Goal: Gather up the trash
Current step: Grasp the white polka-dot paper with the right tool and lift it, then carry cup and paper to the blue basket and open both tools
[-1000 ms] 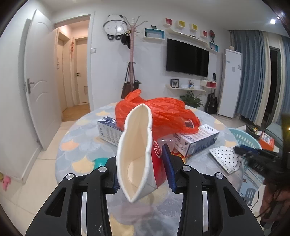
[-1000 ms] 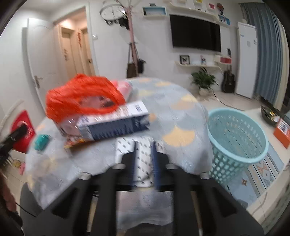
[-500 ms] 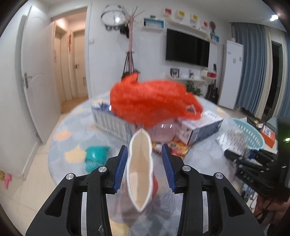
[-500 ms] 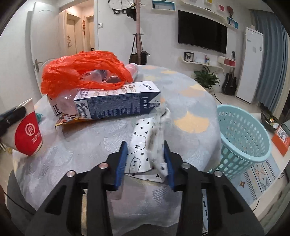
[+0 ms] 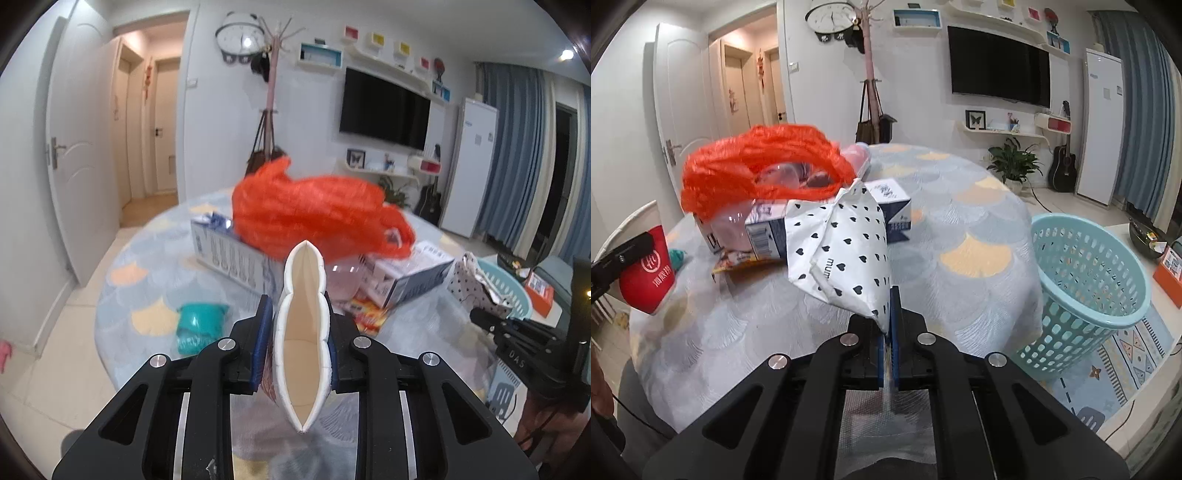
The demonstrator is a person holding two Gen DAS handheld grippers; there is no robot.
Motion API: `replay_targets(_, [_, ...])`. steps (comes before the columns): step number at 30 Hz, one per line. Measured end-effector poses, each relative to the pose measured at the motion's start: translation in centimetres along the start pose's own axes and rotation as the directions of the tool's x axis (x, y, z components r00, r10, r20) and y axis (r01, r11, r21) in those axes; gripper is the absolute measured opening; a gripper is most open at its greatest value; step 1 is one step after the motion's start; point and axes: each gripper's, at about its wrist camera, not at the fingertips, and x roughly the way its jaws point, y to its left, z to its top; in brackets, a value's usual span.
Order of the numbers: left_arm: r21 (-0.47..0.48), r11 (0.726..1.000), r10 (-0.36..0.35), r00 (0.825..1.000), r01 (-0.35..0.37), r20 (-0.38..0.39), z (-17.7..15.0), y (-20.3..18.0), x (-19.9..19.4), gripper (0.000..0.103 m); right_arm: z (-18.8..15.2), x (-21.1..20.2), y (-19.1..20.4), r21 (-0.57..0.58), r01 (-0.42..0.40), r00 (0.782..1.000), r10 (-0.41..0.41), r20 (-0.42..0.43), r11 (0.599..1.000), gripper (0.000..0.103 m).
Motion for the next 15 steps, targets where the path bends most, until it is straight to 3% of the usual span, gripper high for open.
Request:
replay_targets(5, [0.015, 0.999, -0.039, 0.999, 0.039, 0.033, 1.2, -1.2, -0.9, 0.024, 0.8, -1.3, -0.9, 0.023, 0.005, 0.999, -0.007, 0.054, 1.0, 0.001])
replay_targets(8, [0.02, 0.995, -0.097, 0.994, 0.097, 0.04, 2.6, -2.6, -1.0, 0.024, 1.6, -2.3, -2.2, 0.049, 0.031, 0.995, -0.035, 0.09, 0.998, 0.001])
replay_targets(12, [0.016, 0.97, -0.242, 0.969, 0.241, 0.046, 5.3, -5.2, -0.5, 0.024, 2.5, -3.4, -5.1, 0.1, 0.076, 0.987, -0.089, 0.133, 0.992, 0.001])
replay_targets(15, [0.044, 0.953, -0.303, 0.952, 0.301, 0.037, 6.8, -8.2, 0.8, 0.024, 2.8, -4.1, -7.7, 0.138, 0.116, 0.979, -0.136, 0.152, 0.984, 0.001])
